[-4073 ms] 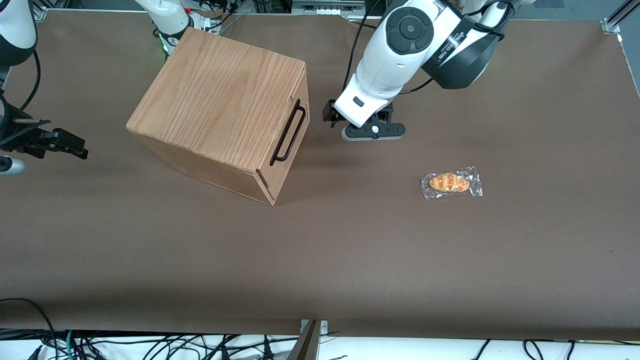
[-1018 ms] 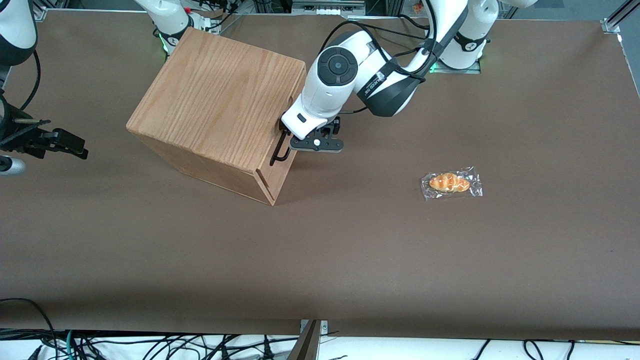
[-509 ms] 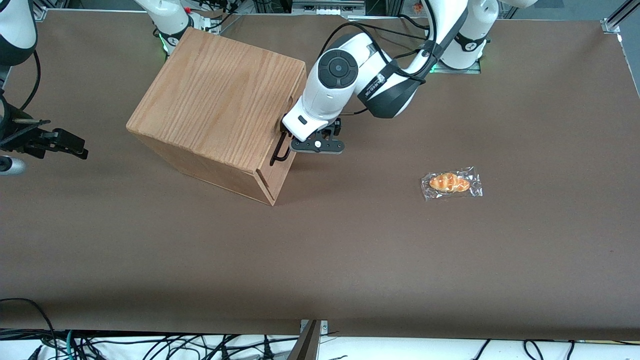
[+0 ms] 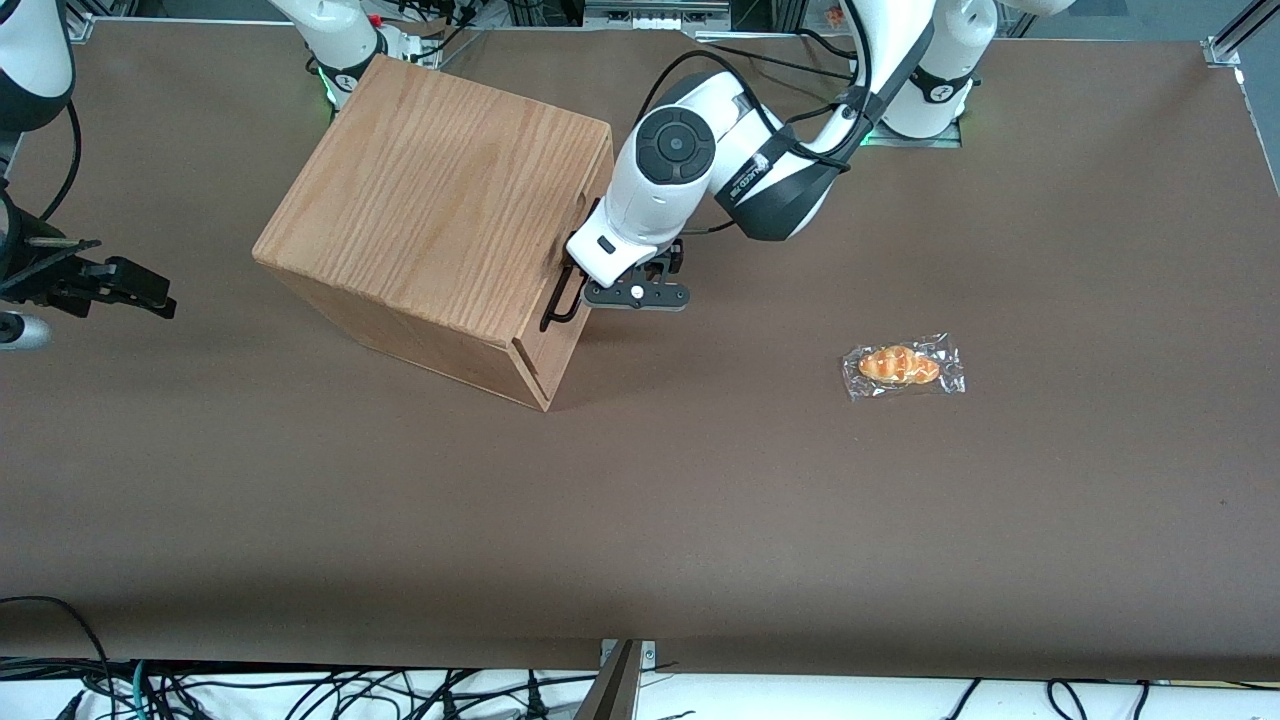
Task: Open top drawer with left arm
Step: 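Pull the handle with the left gripper, sliding the drawer out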
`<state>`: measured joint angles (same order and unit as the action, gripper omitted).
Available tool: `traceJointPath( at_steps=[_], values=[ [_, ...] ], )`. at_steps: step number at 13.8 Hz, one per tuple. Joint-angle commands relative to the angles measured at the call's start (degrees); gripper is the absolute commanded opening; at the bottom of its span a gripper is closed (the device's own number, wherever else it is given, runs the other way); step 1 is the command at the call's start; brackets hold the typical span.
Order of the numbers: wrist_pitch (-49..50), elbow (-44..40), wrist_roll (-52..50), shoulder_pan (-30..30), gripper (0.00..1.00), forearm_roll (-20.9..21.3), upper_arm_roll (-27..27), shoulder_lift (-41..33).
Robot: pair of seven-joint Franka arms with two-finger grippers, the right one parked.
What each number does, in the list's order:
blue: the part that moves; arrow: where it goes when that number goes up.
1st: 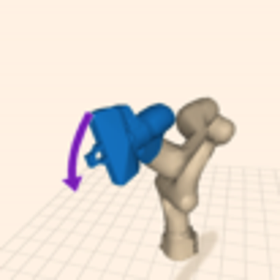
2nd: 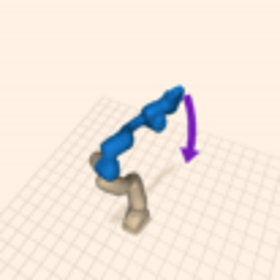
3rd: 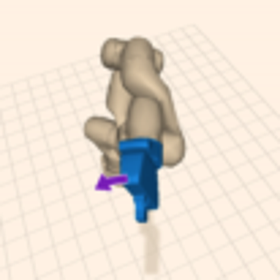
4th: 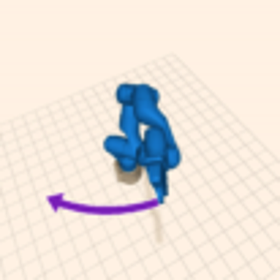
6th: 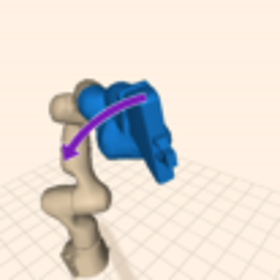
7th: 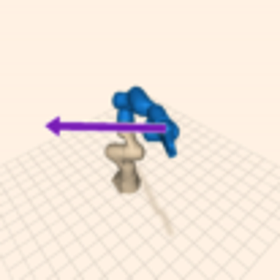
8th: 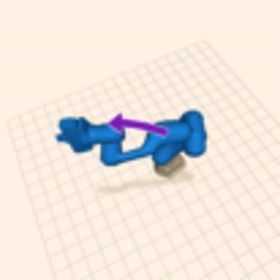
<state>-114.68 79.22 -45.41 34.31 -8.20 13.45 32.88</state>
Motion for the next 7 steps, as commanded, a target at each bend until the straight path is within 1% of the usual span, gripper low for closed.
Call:
traceJointPath(
  at_steps=[1,7],
  values=[
    [1.3,-0.1,0.6,-0.6,1.0,-0.4,-0.5,-0.5],
    [3.3,-0.1,0.6,-2.8,1.0,-0.4,-0.5,-1.4]
  ],
)
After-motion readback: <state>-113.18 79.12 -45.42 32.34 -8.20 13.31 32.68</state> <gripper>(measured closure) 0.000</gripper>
